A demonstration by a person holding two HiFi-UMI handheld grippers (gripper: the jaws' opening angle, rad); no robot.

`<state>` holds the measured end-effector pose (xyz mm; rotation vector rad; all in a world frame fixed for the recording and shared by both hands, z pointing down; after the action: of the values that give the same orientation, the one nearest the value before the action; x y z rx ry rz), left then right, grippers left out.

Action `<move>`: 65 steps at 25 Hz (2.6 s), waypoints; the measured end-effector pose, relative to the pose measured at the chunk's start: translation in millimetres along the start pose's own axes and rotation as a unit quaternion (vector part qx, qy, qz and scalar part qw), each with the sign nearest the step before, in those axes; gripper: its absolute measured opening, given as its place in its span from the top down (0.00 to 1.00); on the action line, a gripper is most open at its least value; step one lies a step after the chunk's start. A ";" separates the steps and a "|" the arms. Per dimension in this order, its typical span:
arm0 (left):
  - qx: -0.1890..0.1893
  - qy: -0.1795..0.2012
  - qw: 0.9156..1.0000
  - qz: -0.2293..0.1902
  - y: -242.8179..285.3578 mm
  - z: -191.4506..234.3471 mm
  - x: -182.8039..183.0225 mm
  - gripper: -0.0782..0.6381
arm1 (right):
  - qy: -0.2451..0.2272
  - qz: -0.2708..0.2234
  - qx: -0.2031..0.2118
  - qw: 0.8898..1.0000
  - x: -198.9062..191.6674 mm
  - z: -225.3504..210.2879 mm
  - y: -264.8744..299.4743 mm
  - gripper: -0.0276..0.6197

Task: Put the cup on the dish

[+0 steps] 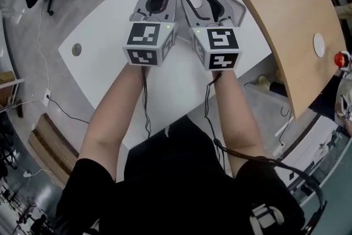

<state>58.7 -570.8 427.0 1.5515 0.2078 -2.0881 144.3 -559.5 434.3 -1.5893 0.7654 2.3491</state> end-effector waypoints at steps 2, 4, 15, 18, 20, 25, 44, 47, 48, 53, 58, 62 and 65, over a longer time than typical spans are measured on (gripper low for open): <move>-0.008 0.007 1.000 -0.014 -17.0 -14.4 14.9 0.88 | -0.005 -0.011 -0.005 1.000 16.5 1.1 -16.9 0.60; -0.014 0.018 0.999 -0.023 -36.3 -25.8 26.1 0.88 | -0.011 -0.020 -0.015 1.000 32.6 5.6 -34.5 0.62; -0.046 0.017 0.998 -0.048 -152.7 -65.3 59.2 0.88 | -0.026 -0.059 -0.055 0.996 106.4 66.2 -129.5 0.89; -0.059 0.021 0.997 -0.052 -184.8 -78.1 66.7 0.88 | -0.026 -0.063 -0.057 0.996 119.8 85.8 -157.2 0.91; -0.068 0.024 0.996 -0.059 -200.0 -84.9 75.1 0.88 | -0.023 -0.069 -0.063 0.995 130.0 95.5 -172.2 0.92; -0.084 0.021 0.993 -0.077 -242.2 -103.6 93.2 0.88 | -0.014 -0.084 -0.086 0.993 151.7 118.1 -216.3 0.94; -0.125 0.036 0.990 -0.047 -396.6 -125.7 68.9 0.88 | -0.016 -0.106 -0.085 0.991 178.2 225.2 -312.5 0.94; -0.132 0.056 0.989 -0.041 -409.7 -126.6 60.6 0.88 | -0.010 -0.112 -0.079 0.991 177.4 238.3 -318.9 0.94; -0.134 0.054 0.989 -0.039 -413.9 -126.0 58.6 0.88 | -0.007 -0.112 -0.078 0.991 176.8 242.0 -320.6 0.94; -0.134 0.056 0.989 -0.038 -433.0 -122.1 56.8 0.88 | 0.004 -0.107 -0.067 0.992 175.4 257.3 -322.9 0.94; -0.133 0.054 0.989 -0.042 -441.0 -117.2 57.8 0.88 | -0.009 -0.105 -0.058 0.993 177.9 268.7 -320.0 0.94; -0.136 0.058 0.988 -0.042 -444.2 -114.7 57.3 0.88 | -0.013 -0.108 -0.059 0.992 180.4 273.6 -320.5 0.94; -0.138 0.059 0.988 -0.043 -443.9 -113.0 58.5 0.88 | -0.015 -0.113 -0.058 0.992 184.2 274.8 -319.1 0.94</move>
<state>-77.0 -164.6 254.4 1.5190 0.5887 -1.9352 -9.5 -168.1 248.8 -1.5887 0.4231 2.2836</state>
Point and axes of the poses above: the fingertips, and each gripper's own axes: y forward along the fingers, z to its left, x out of its top, the point moved 4 cm from there along -y, backward along the fingers, and after that the axes turned 15 degrees about -y, right-handed, at the moved point
